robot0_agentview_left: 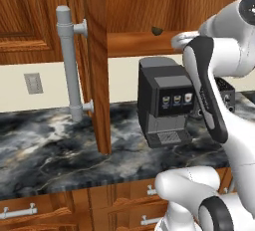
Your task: Pick the kiwis from the cabinet and place them in one bowl. Pick the pear from the sink and place it in the other bowl.
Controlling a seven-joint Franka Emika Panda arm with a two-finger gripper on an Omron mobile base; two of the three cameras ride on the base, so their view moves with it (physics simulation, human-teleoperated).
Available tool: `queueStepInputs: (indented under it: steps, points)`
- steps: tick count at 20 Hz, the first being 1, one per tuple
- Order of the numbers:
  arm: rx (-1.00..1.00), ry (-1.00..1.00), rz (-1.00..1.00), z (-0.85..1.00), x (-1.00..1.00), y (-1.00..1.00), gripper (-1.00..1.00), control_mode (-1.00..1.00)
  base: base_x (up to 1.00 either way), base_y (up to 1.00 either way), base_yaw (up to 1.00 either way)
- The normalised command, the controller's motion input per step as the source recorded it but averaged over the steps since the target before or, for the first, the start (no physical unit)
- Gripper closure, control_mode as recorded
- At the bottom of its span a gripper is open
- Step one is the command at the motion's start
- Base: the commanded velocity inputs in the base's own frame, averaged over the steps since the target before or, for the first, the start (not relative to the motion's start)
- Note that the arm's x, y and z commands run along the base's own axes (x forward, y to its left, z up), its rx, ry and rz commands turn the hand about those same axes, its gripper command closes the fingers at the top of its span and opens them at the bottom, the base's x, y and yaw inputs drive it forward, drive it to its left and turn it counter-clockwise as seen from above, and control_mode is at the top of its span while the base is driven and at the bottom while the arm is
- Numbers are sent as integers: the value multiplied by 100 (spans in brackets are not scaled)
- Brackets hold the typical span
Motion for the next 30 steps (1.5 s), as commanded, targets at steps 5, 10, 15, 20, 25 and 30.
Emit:
queueStepInputs:
  steps: [5, 10, 15, 20, 25, 30]
  points:
    - [1, 13, 0, 16, 54, -3, -100, -100, 0, 0, 0]
    - [0, 4, 0, -3, 49, -8, -100, -100, 0, 0, 0]
    - [0, -3, 0, -32, 34, -7, -100, -100, 0, 0, 0]
    - [0, -10, 0, -29, 23, -5, -100, -100, 0, 0, 0]
    - [0, -11, 0, -8, 17, 0, -100, -100, 0, 0, 0]
    - [1, 1, 0, 7, 30, 0, -100, -100, 0, 0, 0]
